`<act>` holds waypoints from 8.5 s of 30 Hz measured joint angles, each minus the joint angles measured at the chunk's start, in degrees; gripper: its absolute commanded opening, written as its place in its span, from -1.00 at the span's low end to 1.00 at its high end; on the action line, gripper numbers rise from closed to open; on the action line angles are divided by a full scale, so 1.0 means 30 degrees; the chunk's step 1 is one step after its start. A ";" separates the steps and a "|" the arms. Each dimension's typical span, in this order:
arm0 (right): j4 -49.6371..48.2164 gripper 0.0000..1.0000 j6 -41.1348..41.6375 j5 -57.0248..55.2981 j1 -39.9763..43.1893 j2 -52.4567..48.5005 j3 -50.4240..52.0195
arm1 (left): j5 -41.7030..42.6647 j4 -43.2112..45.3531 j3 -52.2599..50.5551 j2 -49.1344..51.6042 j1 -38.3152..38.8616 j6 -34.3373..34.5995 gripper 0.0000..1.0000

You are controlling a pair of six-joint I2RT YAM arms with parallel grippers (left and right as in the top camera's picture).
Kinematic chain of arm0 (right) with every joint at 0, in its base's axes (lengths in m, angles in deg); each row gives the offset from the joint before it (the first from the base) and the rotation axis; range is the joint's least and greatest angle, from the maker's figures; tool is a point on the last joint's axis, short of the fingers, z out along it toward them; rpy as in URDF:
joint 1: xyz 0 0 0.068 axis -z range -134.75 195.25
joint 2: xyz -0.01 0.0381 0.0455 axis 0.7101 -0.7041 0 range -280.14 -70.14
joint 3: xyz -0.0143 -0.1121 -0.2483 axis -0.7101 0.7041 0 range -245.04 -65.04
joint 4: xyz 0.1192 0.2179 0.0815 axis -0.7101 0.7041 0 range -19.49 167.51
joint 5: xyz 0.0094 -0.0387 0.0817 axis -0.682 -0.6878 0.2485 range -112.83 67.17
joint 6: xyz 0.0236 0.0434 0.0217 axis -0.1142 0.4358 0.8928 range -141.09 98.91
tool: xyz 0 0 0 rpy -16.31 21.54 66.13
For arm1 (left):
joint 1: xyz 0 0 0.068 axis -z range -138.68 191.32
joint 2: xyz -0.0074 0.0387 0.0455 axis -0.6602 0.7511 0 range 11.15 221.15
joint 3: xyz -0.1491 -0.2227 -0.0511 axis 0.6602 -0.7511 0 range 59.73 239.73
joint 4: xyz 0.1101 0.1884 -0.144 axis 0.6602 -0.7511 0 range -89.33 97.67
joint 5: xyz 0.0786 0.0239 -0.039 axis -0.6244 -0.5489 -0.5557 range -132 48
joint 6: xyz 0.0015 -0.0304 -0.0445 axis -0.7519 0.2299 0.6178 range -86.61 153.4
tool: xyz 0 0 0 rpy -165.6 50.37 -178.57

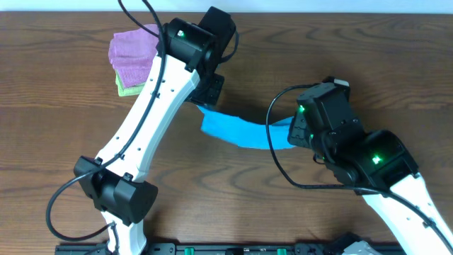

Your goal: Fold the cloth

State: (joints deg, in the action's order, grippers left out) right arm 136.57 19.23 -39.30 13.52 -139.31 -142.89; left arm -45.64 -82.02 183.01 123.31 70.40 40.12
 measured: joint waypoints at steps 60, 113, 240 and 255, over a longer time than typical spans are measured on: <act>-0.2543 -0.97 -0.3432 0.2018 0.3446 -0.2266 0.6098 | 0.2317 0.3104 -0.7803 0.0007 -0.0066 0.0423 -0.88; -1.9154 -0.97 -0.1647 -0.1035 0.4160 -0.8582 0.8837 | -0.0918 1.7048 -1.2014 0.1209 -0.1661 0.0874 -0.64; -1.3180 -0.97 -0.6929 0.8546 0.2521 -0.7315 0.6492 | 0.1486 1.3267 -1.1613 0.0029 -0.1457 0.2135 0.35; -1.5584 -0.97 -0.5304 0.8553 0.0255 -0.7315 0.6477 | 0.1341 1.1322 -1.1613 -0.1107 -0.3876 0.2113 0.31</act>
State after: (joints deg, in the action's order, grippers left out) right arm 89.82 3.32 -13.64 14.29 -161.25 -123.46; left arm -41.62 -48.06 148.17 119.99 58.77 46.45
